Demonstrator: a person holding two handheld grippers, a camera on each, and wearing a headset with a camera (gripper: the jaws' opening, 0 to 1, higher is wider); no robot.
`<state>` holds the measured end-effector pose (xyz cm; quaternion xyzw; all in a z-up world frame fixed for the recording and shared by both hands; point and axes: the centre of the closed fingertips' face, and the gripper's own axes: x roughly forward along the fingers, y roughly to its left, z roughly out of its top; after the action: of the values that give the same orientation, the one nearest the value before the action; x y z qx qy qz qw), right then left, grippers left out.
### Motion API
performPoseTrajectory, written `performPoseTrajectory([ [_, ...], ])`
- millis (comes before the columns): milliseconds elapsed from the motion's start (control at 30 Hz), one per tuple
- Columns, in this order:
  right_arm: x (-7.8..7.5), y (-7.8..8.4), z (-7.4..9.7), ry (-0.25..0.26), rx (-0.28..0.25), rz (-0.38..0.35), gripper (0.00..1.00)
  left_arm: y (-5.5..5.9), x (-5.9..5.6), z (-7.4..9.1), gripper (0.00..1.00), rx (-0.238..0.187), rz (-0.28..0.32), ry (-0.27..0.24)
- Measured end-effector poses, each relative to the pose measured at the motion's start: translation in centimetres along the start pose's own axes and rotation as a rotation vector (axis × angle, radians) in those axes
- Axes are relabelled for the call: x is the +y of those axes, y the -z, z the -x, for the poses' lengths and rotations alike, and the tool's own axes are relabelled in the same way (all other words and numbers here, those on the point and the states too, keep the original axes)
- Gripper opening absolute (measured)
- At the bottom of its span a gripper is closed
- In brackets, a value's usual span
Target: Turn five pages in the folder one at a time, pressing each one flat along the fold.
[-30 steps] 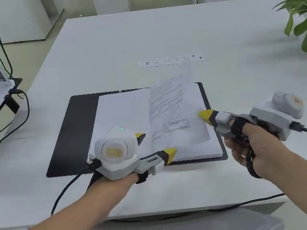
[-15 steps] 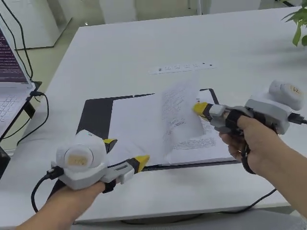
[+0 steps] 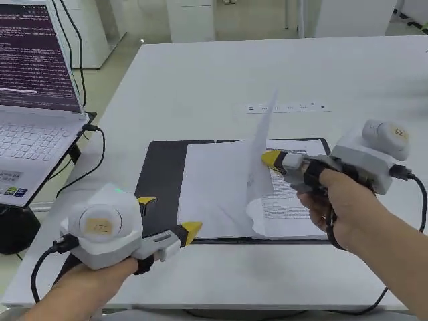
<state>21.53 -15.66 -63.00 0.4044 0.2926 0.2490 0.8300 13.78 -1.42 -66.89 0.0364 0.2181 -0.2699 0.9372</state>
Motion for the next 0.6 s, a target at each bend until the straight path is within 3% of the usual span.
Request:
performPoseTrajectory([
  [200, 0.8, 1.7, -2.0, 0.024, 0.038, 0.036, 0.0, 0.0, 0.0, 1.0, 0.56, -0.012, 0.012, 0.009],
  [433, 1.1, 4.7, -5.7, 0.088, 0.15, 0.183, 0.0, 0.3, 0.6, 1.8, 0.54, -0.025, 0.043, -0.006],
  [600, 1.4, 6.5, -8.1, 0.104, 0.199, 0.227, 0.0, 0.7, 0.8, 2.0, 0.52, -0.025, 0.058, -0.021],
])
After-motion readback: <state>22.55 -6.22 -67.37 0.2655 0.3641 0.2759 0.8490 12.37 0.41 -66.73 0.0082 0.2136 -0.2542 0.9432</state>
